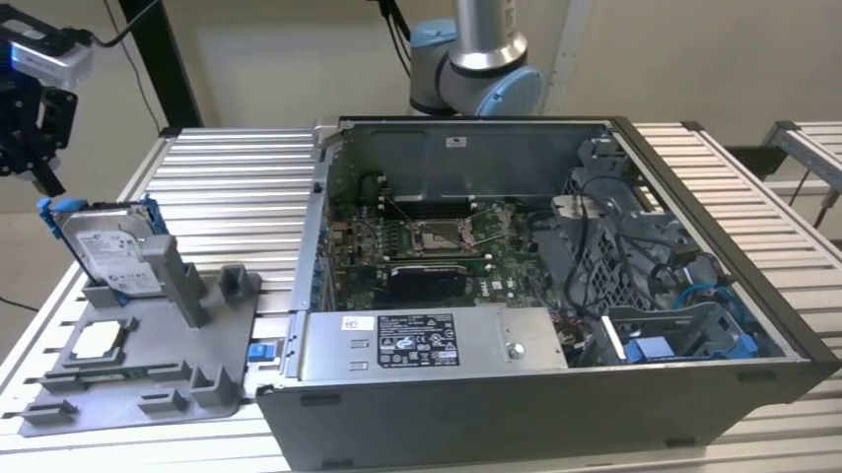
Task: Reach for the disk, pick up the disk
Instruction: 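Pick up the disk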
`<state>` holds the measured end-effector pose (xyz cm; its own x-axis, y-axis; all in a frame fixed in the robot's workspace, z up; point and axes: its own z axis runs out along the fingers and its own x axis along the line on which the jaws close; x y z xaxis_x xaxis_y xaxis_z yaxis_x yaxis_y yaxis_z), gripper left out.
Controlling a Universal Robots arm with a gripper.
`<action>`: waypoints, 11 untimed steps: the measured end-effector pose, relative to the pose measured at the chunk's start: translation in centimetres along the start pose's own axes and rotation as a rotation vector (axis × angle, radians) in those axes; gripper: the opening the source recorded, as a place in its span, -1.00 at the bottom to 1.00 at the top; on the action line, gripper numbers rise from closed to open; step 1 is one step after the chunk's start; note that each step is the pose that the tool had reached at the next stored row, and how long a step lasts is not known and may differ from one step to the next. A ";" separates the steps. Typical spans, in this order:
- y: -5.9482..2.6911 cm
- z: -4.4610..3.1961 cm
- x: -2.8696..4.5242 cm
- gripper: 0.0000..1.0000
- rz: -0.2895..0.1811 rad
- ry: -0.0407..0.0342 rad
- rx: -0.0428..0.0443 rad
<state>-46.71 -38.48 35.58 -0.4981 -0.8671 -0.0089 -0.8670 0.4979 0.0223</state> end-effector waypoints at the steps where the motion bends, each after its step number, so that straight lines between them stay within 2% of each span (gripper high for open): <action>1: 0.00 0.00 0.00 -1.00 -0.019 0.0005 -0.0002; 11: -0.01 0.00 -0.02 -1.00 -0.193 0.0033 -0.0005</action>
<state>-46.70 -38.47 35.58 -0.3223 -0.9466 -0.0097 -0.9465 0.3220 0.0210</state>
